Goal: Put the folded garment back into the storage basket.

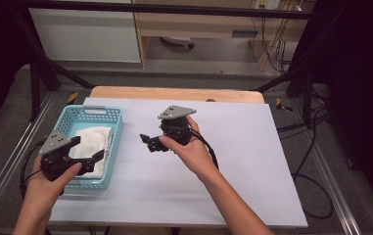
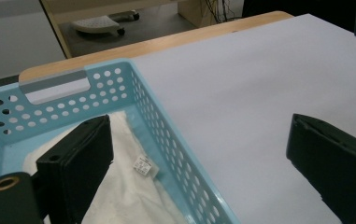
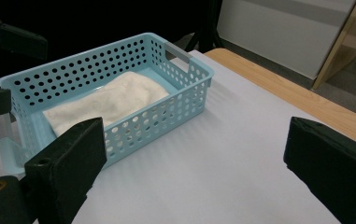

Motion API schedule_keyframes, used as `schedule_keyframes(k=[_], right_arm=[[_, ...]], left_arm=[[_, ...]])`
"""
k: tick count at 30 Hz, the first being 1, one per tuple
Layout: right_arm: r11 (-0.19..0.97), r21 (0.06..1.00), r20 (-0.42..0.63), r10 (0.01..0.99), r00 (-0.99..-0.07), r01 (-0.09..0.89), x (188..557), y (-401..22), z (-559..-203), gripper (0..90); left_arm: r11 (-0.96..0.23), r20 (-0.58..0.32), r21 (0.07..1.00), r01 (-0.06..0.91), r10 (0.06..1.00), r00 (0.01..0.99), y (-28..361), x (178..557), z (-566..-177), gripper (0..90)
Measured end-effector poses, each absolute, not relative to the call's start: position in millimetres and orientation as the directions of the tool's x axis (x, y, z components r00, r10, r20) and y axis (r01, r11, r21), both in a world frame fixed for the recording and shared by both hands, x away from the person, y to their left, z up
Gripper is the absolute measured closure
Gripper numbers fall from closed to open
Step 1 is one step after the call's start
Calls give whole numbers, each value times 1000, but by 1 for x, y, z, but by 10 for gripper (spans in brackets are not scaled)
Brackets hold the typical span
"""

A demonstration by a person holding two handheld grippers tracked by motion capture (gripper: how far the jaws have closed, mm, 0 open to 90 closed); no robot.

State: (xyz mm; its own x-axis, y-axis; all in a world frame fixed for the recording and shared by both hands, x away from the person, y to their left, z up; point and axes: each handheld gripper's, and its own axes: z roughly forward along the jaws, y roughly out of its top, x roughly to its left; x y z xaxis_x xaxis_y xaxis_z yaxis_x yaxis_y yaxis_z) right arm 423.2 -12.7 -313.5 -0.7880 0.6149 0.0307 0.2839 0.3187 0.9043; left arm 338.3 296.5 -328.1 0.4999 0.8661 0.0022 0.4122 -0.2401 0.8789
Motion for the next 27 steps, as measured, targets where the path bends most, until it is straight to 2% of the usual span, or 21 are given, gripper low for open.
schedule_keyframes(k=[27], right_arm=[[302,901,37,663,-748,312,432,-60,-305,61]], left_arm=[[-246,3,874,418,865,502,296,337,-331,64]])
